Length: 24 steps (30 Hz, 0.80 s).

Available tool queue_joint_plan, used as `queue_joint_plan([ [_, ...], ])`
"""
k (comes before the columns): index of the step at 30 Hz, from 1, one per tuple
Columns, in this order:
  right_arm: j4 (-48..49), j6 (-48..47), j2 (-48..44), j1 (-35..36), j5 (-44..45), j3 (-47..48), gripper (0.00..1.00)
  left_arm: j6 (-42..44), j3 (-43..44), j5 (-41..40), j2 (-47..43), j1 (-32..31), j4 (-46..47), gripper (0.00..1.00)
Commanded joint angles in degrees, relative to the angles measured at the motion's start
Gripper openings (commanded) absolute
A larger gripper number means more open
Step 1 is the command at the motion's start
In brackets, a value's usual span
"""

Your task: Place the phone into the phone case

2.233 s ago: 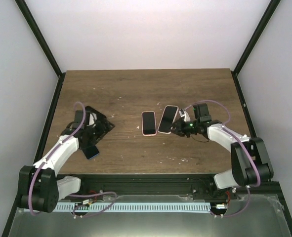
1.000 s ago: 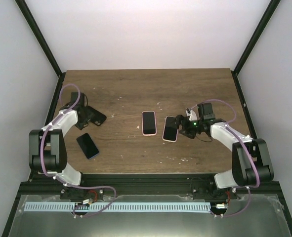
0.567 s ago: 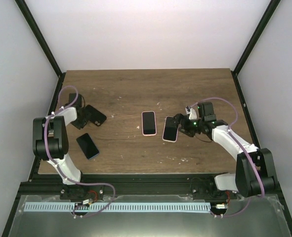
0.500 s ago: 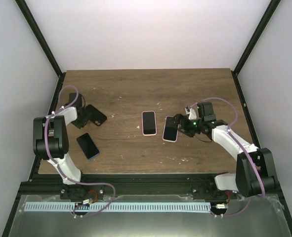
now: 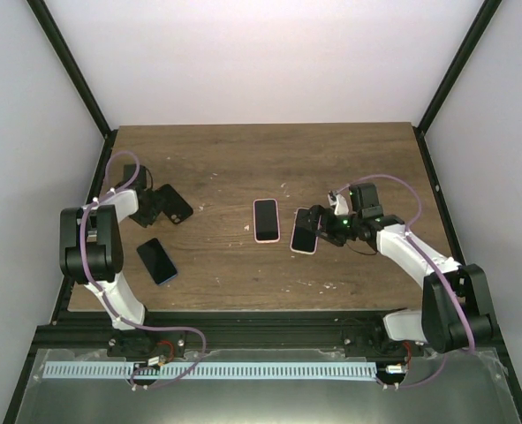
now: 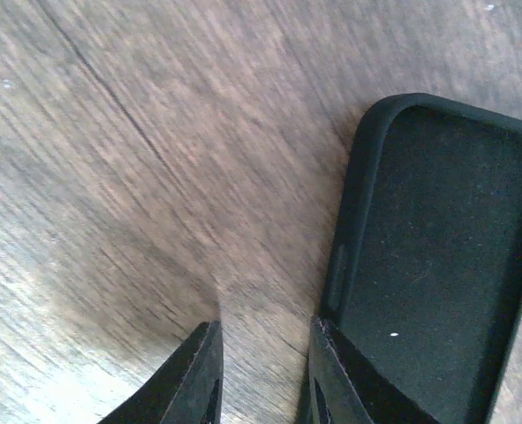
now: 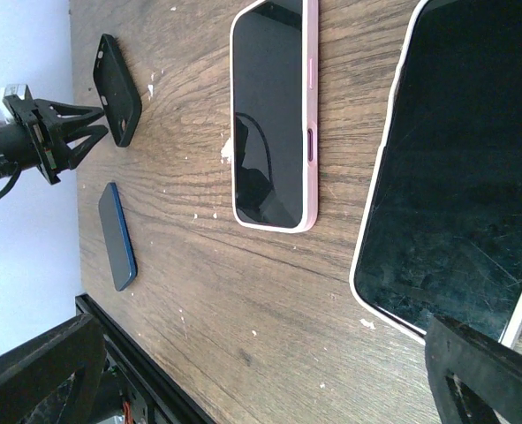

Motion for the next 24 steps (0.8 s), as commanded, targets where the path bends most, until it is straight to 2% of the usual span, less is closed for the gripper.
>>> queue_joint_plan([
  [1,-0.47,-0.58,0.52,0.89,0.66,1.7,1.0,-0.51,1.63,2.17,0.34,0.04,1.43,0.29],
  [10,0.33,-0.2,1.19,1.5,0.75,1.57,1.0,-0.23,1.2,3.51,1.37,-0.13,2.77,0.35],
  [16,0.27,-0.26,1.55,1.7,0.71,1.76,1.0,-0.3,1.41,5.37,4.35,-0.2,4.0,0.29],
  [19,0.22,-0.57,1.56,1.83,1.01,1.79,1.0,0.19,2.22,5.64,5.38,-0.21,3.8,0.24],
  [24,0.2,-0.86,1.42,2.08,0.1,1.36,1.0,3.36,4.6,5.47,4.07,-0.86,-1.93,0.0],
])
